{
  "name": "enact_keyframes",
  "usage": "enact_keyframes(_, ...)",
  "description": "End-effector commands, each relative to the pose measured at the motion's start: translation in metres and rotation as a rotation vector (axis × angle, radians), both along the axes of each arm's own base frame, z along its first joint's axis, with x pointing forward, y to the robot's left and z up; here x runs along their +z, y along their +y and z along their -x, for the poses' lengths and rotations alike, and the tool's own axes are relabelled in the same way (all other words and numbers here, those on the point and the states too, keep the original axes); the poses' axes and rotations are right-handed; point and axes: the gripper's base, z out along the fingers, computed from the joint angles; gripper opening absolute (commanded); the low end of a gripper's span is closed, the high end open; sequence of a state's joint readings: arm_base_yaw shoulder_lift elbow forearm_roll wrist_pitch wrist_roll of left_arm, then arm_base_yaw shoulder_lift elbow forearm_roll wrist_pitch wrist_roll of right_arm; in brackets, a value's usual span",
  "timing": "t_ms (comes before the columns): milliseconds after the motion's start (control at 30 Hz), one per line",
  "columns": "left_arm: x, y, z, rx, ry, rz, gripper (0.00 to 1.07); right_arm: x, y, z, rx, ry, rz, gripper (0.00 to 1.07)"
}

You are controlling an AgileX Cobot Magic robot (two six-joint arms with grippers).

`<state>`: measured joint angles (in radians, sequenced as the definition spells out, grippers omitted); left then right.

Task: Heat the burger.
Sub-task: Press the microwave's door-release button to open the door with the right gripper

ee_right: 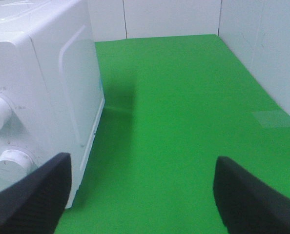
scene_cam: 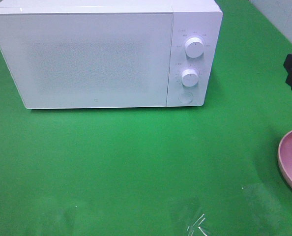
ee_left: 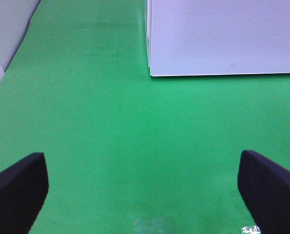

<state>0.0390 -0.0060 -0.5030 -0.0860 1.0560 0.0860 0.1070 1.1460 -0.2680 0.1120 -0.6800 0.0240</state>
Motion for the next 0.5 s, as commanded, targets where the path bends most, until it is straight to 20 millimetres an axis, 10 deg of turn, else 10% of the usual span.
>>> enact_keyframes(33, 0.001, -0.001, 0.002, -0.003, -0.033, 0.006, 0.98, -0.001, 0.005, 0.001, 0.004, -0.04, 0.037, 0.75)
enact_keyframes(500, 0.001, -0.001, 0.002, -0.003, -0.033, 0.006, 0.98, -0.022, 0.052, 0.003, 0.005, -0.045, 0.128, 0.75)
